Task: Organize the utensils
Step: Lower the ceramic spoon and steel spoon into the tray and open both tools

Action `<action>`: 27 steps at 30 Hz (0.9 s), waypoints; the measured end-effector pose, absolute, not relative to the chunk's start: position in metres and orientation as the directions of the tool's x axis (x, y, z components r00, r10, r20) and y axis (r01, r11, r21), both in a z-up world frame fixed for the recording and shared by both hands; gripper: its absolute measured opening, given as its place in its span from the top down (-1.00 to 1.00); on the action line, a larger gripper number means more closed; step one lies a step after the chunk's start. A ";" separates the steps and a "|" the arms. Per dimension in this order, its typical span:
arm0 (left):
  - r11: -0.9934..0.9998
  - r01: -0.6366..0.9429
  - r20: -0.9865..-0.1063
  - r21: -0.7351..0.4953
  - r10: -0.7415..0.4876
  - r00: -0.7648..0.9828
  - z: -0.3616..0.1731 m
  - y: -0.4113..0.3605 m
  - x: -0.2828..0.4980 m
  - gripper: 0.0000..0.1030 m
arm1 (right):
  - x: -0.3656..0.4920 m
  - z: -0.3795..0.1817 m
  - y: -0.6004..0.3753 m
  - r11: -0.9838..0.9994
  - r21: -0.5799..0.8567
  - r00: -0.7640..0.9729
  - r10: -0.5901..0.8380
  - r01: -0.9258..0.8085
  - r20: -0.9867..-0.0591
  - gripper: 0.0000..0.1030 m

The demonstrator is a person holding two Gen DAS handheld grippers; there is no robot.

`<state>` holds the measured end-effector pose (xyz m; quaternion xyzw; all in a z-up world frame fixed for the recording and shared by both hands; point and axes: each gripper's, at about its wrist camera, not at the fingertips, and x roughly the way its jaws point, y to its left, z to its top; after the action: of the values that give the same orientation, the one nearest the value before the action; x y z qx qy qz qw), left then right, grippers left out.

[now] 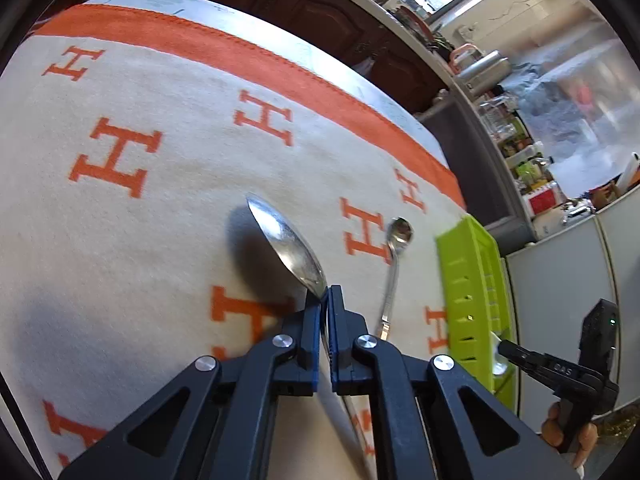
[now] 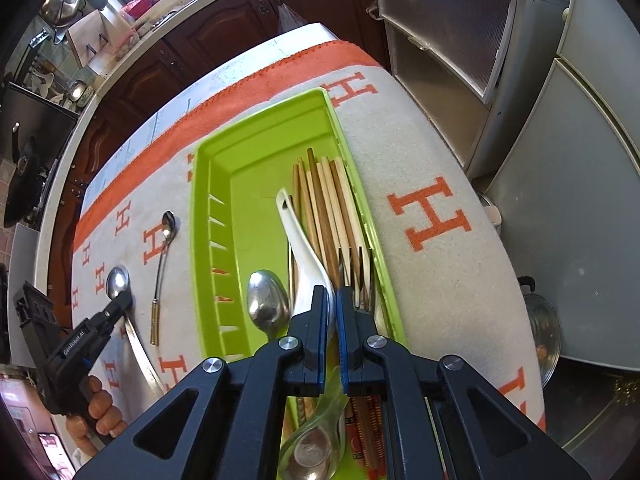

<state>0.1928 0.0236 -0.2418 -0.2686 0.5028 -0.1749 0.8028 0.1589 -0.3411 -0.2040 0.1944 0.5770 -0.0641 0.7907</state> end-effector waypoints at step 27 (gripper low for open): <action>0.720 0.434 -0.680 -0.541 -0.678 0.278 -0.128 -0.129 0.170 0.99 | 0.089 -0.148 -0.375 0.859 0.376 0.466 0.190 0.347 -0.864 0.51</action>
<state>0.1698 -0.1290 -0.1283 -0.1256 0.4866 -0.3521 0.7896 0.0890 -0.3748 -0.1475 0.2610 0.5147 -0.0480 0.8153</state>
